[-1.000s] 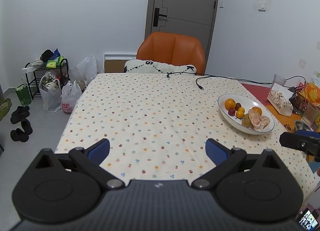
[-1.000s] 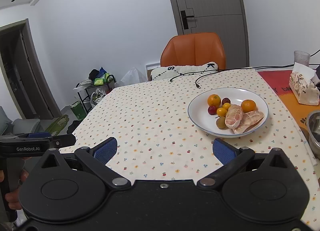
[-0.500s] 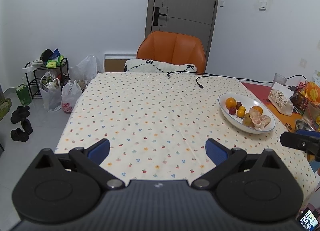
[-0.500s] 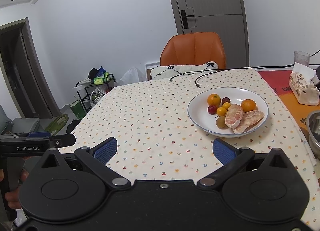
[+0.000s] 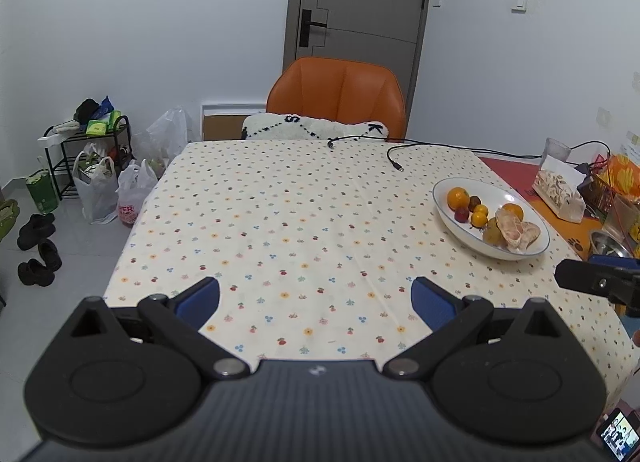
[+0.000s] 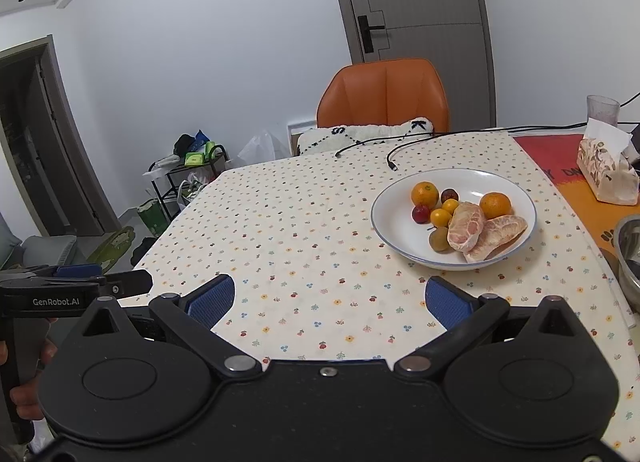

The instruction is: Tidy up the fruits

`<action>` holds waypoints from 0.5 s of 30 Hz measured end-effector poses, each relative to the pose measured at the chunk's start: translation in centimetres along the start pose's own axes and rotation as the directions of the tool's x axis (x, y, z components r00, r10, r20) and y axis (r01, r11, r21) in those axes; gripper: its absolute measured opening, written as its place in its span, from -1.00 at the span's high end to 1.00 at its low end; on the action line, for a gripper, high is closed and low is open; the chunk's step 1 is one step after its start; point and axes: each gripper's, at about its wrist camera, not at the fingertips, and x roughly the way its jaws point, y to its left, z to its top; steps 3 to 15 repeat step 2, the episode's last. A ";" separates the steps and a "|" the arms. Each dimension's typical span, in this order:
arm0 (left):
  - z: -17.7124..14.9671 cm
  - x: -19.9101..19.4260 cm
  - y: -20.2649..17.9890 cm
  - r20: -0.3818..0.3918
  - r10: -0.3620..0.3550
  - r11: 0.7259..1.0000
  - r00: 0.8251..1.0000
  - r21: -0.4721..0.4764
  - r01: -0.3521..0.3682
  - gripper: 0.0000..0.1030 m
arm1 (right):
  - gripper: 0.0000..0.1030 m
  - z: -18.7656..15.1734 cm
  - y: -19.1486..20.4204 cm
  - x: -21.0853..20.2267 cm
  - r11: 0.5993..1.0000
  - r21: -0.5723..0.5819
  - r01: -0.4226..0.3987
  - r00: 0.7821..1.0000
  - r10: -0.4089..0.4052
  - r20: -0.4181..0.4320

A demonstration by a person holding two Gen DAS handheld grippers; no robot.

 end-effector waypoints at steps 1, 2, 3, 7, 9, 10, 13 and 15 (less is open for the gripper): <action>0.0 0.2 0.0 -0.003 -0.004 1.000 1.000 0.001 0.004 -0.96 | -1.00 0.0 -0.1 0.1 1.000 0.002 0.003 1.000 -0.003 -0.003; 0.0 0.4 -0.1 -0.008 -0.008 1.000 1.000 0.003 0.008 -0.96 | -1.00 -0.1 -0.2 0.3 1.000 0.005 0.005 1.000 -0.005 -0.006; 0.0 0.4 -0.1 -0.008 -0.008 1.000 1.000 0.003 0.008 -0.96 | -1.00 -0.1 -0.2 0.3 1.000 0.005 0.005 1.000 -0.005 -0.006; 0.0 0.4 -0.1 -0.008 -0.008 1.000 1.000 0.003 0.008 -0.96 | -1.00 -0.1 -0.2 0.3 1.000 0.005 0.005 1.000 -0.005 -0.006; 0.0 0.4 -0.1 -0.008 -0.008 1.000 1.000 0.003 0.008 -0.96 | -1.00 -0.1 -0.2 0.3 1.000 0.005 0.005 1.000 -0.005 -0.006; 0.0 0.4 -0.1 -0.008 -0.008 1.000 1.000 0.003 0.008 -0.96 | -1.00 -0.1 -0.2 0.3 1.000 0.005 0.005 1.000 -0.005 -0.006; 0.0 0.4 -0.1 -0.008 -0.008 1.000 1.000 0.003 0.008 -0.96 | -1.00 -0.1 -0.2 0.3 1.000 0.005 0.005 1.000 -0.005 -0.006; 0.0 0.4 -0.1 -0.008 -0.008 1.000 1.000 0.003 0.008 -0.96 | -1.00 -0.1 -0.2 0.3 1.000 0.005 0.005 1.000 -0.005 -0.006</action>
